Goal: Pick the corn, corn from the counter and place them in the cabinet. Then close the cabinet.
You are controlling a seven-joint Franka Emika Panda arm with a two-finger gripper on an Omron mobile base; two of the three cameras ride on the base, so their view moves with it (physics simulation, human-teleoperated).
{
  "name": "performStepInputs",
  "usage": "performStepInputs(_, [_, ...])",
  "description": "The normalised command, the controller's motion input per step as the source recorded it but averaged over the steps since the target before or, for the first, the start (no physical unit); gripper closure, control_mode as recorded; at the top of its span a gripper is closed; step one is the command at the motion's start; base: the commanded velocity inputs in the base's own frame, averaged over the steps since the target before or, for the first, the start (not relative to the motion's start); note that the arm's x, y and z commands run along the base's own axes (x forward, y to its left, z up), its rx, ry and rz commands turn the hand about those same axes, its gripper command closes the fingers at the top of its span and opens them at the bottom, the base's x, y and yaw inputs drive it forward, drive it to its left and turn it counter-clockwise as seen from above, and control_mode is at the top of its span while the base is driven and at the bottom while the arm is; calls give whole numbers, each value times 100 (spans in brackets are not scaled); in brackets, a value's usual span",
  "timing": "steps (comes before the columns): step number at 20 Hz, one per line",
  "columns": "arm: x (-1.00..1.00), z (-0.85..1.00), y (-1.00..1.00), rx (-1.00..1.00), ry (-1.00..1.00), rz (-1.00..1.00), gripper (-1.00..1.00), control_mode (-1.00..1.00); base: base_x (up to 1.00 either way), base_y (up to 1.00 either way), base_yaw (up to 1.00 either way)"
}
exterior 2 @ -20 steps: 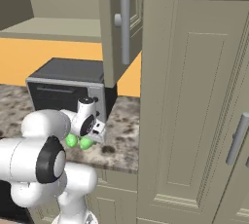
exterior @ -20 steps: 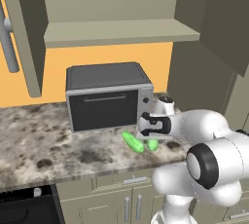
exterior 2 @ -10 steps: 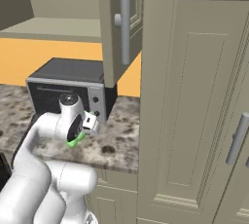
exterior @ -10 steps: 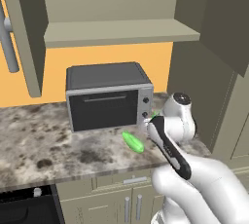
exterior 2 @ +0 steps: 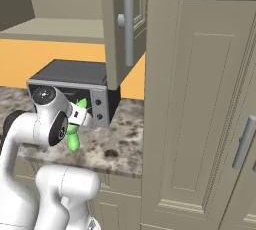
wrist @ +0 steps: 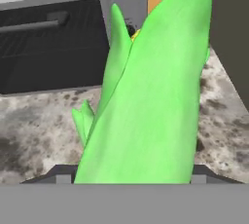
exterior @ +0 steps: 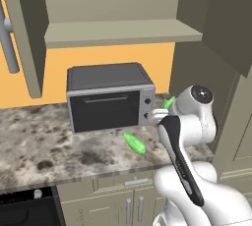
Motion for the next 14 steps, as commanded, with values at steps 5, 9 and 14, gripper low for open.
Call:
performStepInputs(5, [-37, 100, 0, -5, -15, -13, 100, -100, 0, 0, 0])
performStepInputs(9, [-18, 100, 0, -4, -35, -10, 100, -100, 0, 0, 0])
performStepInputs(14, [-3, 100, -5, 0, -38, -5, 100, -100, 0, 0, 0])
